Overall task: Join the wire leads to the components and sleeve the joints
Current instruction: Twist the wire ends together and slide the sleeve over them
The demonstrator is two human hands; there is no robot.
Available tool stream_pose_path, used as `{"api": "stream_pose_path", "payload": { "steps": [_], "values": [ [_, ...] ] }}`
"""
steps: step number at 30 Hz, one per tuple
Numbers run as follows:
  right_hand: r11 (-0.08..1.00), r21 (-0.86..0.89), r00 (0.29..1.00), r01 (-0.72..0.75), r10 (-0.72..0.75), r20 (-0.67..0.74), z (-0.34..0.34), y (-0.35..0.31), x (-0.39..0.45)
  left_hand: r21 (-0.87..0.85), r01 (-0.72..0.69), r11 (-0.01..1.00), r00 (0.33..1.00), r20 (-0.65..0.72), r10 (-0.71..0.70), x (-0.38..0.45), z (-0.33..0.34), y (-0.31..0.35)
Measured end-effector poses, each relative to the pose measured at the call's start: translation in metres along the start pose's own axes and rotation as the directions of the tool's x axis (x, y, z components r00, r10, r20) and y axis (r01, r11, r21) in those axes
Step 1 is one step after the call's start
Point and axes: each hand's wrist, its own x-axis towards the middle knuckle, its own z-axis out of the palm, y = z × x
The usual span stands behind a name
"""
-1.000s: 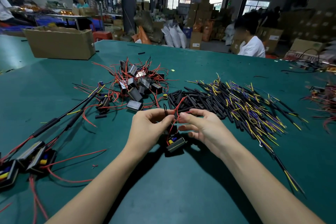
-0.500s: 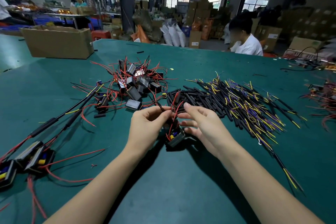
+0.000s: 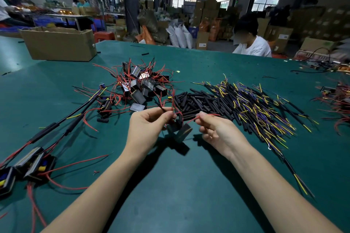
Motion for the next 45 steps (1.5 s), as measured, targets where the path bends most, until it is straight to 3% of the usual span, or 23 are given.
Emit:
{"api": "stream_pose_path", "payload": {
  "steps": [4, 7, 10, 13, 15, 19, 22, 23, 26, 28, 32, 34, 37, 39, 41, 43, 45],
  "values": [
    [0.989, -0.145, 0.989, 0.031, -0.01, 0.145, 0.002, 0.002, 0.001, 0.114, -0.059, 0.992, 0.997, 0.047, 0.054, -0.002, 0.002, -0.001],
    [0.964, -0.264, 0.983, 0.04, 0.01, 0.186, 0.004, 0.002, -0.001, 0.093, -0.045, 0.995, 0.998, 0.043, 0.041, -0.002, 0.002, -0.001],
    [0.893, -0.448, 0.996, 0.038, 0.002, 0.088, 0.005, 0.0, -0.004, 0.112, -0.07, 0.991, 0.998, 0.01, 0.07, -0.004, 0.004, 0.001],
    [0.758, -0.652, 0.999, -0.011, 0.035, 0.025, 0.003, -0.007, -0.008, 0.179, -0.168, 0.969, 0.984, -0.032, 0.177, -0.005, 0.005, 0.003],
    [0.704, -0.71, 0.998, -0.039, 0.064, 0.008, 0.0, -0.013, -0.012, 0.165, -0.186, 0.969, 0.978, -0.062, 0.199, -0.004, 0.004, 0.006],
    [0.746, -0.664, 0.999, -0.051, 0.026, -0.047, -0.009, -0.024, -0.013, 0.105, -0.134, 0.985, 0.989, -0.054, 0.14, -0.003, 0.002, 0.008],
    [0.81, -0.566, 0.971, 0.154, -0.231, -0.067, -0.012, -0.025, -0.009, 0.149, -0.11, 0.983, 0.994, 0.002, 0.111, -0.006, 0.006, 0.005],
    [0.835, -0.491, 0.957, 0.25, -0.289, -0.004, -0.012, -0.025, -0.009, 0.186, -0.123, 0.975, 0.992, 0.012, 0.123, -0.007, 0.007, 0.004],
    [0.862, -0.297, 0.875, 0.411, -0.282, 0.393, -0.003, -0.018, -0.015, 0.241, -0.165, 0.956, 0.986, 0.014, 0.167, -0.009, 0.009, 0.004],
    [0.828, -0.3, 0.817, 0.474, -0.286, 0.5, 0.005, -0.01, -0.015, 0.271, -0.208, 0.94, 0.978, 0.052, 0.202, -0.007, 0.006, 0.003],
    [0.781, -0.265, 0.809, 0.566, -0.466, 0.358, 0.017, -0.001, -0.014, 0.328, -0.277, 0.903, 0.961, 0.102, 0.258, -0.006, 0.005, 0.001],
    [0.792, -0.274, 0.836, 0.545, -0.487, 0.253, 0.015, 0.001, -0.011, 0.201, -0.203, 0.958, 0.979, 0.041, 0.199, -0.005, 0.007, 0.002],
    [0.879, -0.268, 0.919, 0.395, -0.382, 0.102, 0.009, 0.001, -0.006, -0.134, -0.052, 0.99, 0.998, -0.026, 0.049, -0.001, 0.007, 0.005],
    [0.922, -0.275, 0.962, 0.273, -0.259, 0.087, 0.006, 0.005, -0.005, -0.238, -0.017, 0.971, 1.0, -0.001, 0.017, -0.001, 0.006, 0.006],
    [0.938, -0.283, 0.977, 0.201, -0.17, 0.13, 0.004, 0.009, -0.003, -0.245, -0.021, 0.969, 0.999, 0.021, 0.027, -0.003, 0.007, 0.006],
    [0.943, -0.251, 0.969, 0.219, -0.18, 0.17, 0.002, 0.006, -0.002, -0.174, -0.049, 0.984, 0.998, 0.021, 0.053, -0.004, 0.007, 0.005],
    [0.946, -0.209, 0.968, 0.247, -0.229, 0.104, -0.004, -0.003, 0.003, -0.116, -0.055, 0.992, 0.998, 0.015, 0.057, -0.003, 0.006, 0.004]
  ]
}}
